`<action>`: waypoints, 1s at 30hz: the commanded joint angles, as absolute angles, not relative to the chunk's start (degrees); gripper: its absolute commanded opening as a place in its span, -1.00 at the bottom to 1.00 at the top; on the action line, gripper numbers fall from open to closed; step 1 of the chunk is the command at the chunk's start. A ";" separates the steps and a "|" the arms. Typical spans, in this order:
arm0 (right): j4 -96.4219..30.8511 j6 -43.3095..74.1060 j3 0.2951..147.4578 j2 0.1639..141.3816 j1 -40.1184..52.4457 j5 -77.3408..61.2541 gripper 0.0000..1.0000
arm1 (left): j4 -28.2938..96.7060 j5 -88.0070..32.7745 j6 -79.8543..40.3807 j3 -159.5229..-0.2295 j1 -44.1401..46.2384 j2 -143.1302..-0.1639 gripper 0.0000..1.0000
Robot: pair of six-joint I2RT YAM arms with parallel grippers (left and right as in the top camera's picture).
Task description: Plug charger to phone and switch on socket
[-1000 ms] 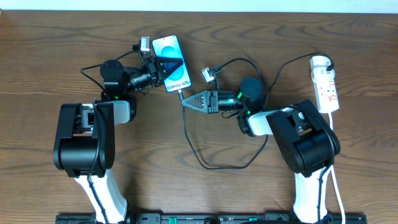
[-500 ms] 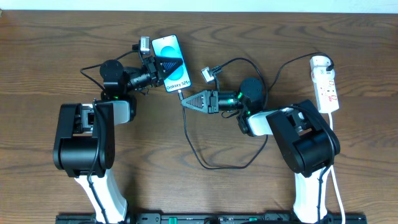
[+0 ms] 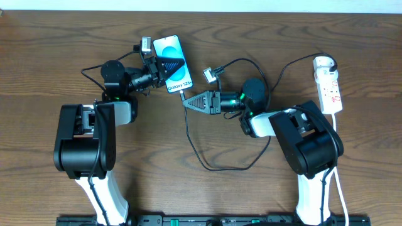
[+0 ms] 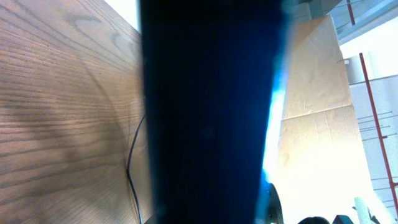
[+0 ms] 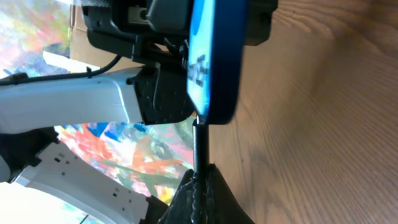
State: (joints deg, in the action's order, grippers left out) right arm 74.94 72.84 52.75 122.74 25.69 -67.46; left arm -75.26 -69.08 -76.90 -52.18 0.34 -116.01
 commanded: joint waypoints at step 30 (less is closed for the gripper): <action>76.07 73.69 53.58 122.93 25.32 -65.25 -0.99 | -76.23 -70.11 -75.90 -53.39 0.25 -115.61 -0.85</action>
State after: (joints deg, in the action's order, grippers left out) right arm 75.81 73.28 52.75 122.74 25.67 -67.29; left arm -75.26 -69.04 -76.69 -52.18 0.32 -116.01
